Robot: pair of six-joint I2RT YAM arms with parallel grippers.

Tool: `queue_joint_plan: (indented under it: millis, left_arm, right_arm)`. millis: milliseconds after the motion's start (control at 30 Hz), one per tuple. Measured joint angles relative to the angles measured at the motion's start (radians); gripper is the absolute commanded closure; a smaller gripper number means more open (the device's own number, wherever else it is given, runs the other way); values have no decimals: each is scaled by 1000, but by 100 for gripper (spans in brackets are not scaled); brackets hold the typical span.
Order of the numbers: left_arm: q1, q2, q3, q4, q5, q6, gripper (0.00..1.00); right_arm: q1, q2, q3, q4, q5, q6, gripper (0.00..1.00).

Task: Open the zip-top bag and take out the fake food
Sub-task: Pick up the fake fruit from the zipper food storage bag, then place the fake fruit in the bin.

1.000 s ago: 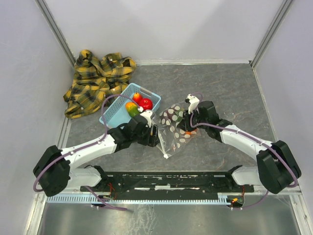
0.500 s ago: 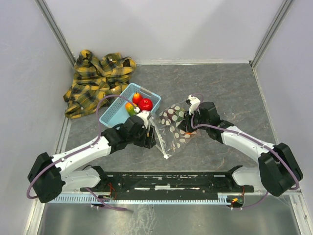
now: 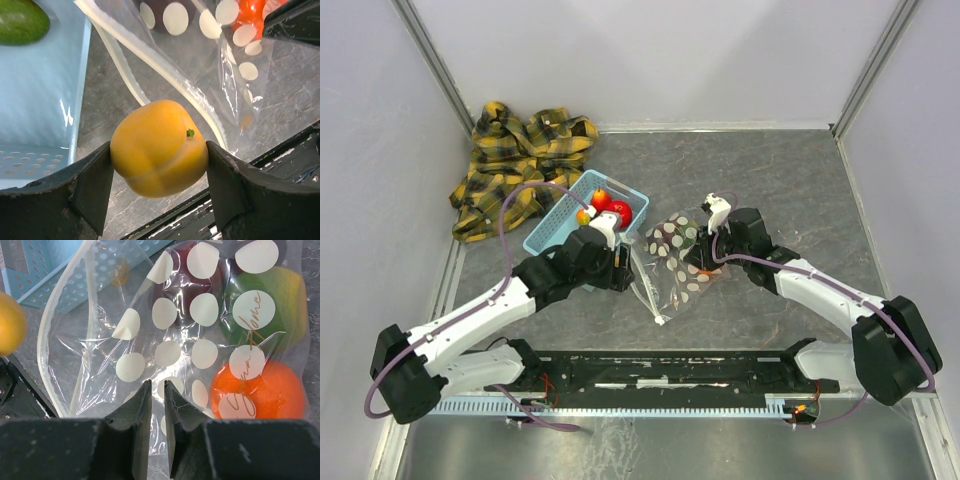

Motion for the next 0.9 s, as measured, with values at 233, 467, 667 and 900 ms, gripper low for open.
queue_joint_plan:
  millis: [233,467,667,900]
  left_arm:
    - [44,-6,36,-11,-31,42,55]
    - [122,-12,56,-18,-30,76,56]
    - [182,-14,66,-18,-23,97,56]
    - [285,-10,68,-14,17,134,56]
  right_arm:
    - [0,0,-1,-4,0,0,76]
    - [0,0,-1,-4,0,0,76]
    - [0,0,-12,-3,-1,0,76]
    - [0,0,-16,-3,-2,3,76]
